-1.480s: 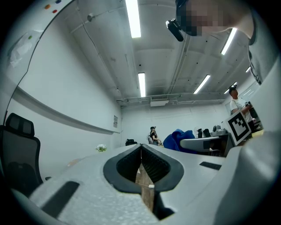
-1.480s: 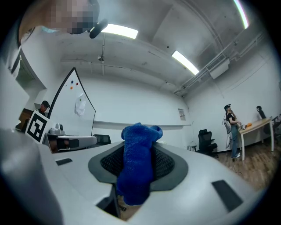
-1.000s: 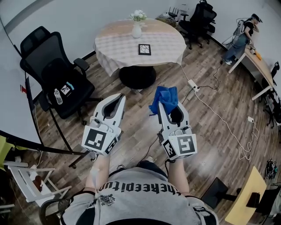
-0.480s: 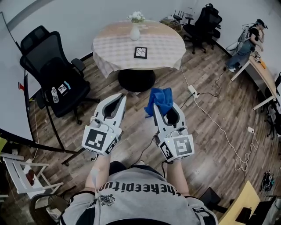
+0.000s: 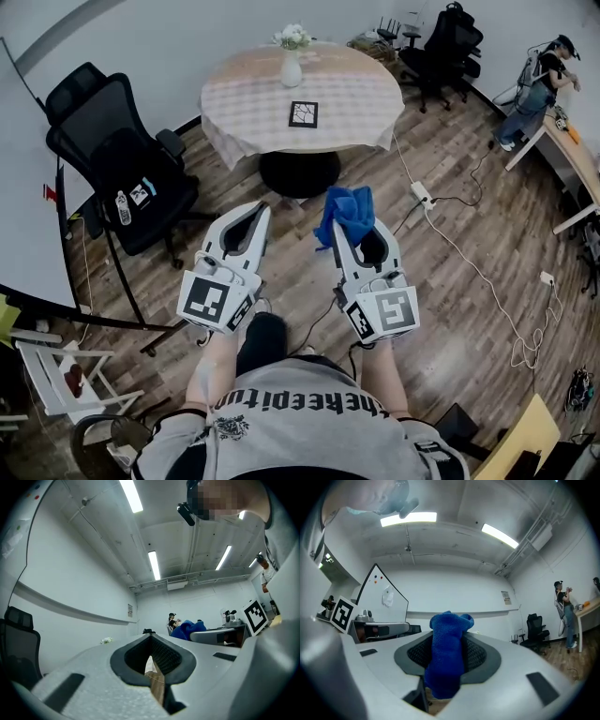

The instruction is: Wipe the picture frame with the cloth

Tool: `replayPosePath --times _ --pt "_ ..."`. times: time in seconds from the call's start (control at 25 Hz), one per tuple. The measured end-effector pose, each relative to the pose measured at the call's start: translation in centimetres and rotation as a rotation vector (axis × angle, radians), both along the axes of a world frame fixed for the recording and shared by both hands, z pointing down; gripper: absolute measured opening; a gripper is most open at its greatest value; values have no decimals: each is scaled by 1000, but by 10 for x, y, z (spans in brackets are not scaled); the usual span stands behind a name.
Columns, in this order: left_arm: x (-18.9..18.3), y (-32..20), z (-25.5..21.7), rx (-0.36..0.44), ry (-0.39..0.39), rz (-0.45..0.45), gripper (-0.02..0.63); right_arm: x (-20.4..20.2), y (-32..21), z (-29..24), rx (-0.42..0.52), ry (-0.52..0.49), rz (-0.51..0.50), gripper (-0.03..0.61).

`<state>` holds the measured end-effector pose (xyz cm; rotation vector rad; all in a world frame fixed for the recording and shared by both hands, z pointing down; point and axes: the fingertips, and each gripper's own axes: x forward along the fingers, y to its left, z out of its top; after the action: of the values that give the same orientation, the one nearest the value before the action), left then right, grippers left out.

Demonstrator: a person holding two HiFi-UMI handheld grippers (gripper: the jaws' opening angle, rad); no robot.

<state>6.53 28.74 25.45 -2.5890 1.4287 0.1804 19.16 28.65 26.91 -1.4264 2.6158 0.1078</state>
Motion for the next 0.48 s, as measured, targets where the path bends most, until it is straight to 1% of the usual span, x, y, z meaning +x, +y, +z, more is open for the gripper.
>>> replayPosePath --times 0.24,0.48 --pt "-18 -45 3 -12 15 17 15 -13 -40 1 -4 15 32 152" --pt "-32 -97 -4 -1 19 76 17 -32 -87 -4 1 17 74 152"
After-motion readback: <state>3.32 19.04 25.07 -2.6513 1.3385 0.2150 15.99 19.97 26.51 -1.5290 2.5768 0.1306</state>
